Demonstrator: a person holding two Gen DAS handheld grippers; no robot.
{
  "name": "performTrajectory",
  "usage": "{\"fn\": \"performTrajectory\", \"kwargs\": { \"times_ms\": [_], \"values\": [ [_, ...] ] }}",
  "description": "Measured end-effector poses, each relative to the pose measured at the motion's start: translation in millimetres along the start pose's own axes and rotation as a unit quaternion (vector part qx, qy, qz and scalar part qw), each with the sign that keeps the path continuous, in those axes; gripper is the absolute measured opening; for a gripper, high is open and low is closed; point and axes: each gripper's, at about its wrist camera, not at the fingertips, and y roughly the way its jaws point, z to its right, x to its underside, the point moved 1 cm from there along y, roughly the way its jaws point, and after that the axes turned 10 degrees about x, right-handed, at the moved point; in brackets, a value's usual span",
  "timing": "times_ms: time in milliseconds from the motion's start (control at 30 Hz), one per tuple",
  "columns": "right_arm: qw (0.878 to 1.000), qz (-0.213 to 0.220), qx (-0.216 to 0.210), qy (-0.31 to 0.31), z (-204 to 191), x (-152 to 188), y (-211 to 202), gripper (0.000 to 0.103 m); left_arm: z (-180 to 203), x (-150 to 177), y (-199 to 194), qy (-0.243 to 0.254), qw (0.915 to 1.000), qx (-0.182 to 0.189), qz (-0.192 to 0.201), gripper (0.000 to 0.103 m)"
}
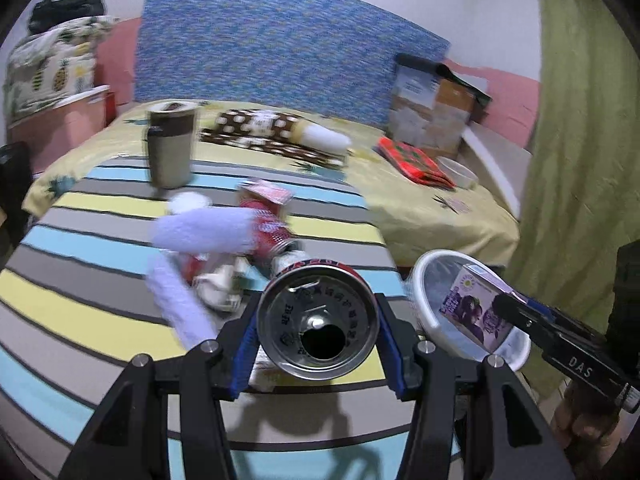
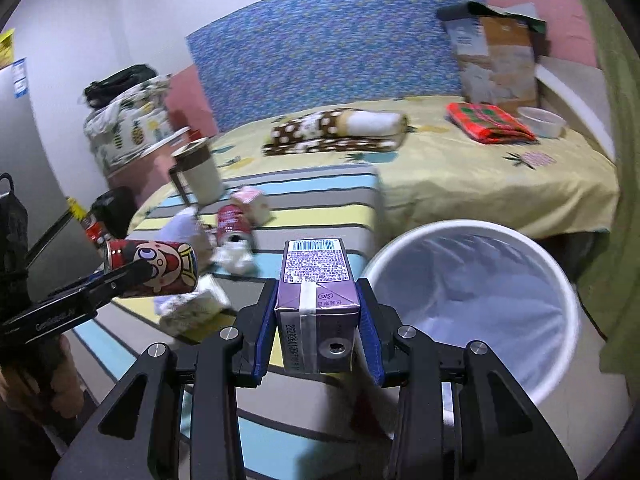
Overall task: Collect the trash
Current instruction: 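Carry the red can and purple juice box over the bin and release both, then withdraw both open grippers from the bin back toward the table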
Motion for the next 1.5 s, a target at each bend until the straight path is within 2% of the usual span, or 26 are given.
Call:
{"fn": "performTrajectory", "kwargs": {
  "times_ms": [367,667,1067,1233,1300,1500],
  "values": [
    [0.997,-0.014,0.053,0.053,57.4,17.4,2.2,0.040,77.9,3.0,53.2,0.054,0.9944,0.079,-0.046,0.054],
    [0.994,-0.028,0.078,0.076,88.3,28.6,6.0,0.040,116.4,12.3,94.4,0.077,0.9852,0.122,-0.093,0.054],
    [0.991,-0.051,0.088,0.083,102.6,32.4,15.2,0.040,130.7,23.9,126.3,0.083,0.9782,0.134,-0.135,0.055],
    [0.991,-0.056,0.092,0.083,102.1,30.9,16.1,0.040,129.6,24.4,126.3,0.083,0.9789,0.131,-0.132,0.056],
    [0.991,-0.057,0.095,0.081,102.0,30.7,16.7,0.040,128.3,23.3,125.1,0.082,0.9795,0.131,-0.130,0.060],
    [0.990,-0.057,0.104,0.079,100.2,30.0,14.0,0.041,123.5,21.4,120.4,0.072,0.9809,0.132,-0.124,0.060]
  ]
}}
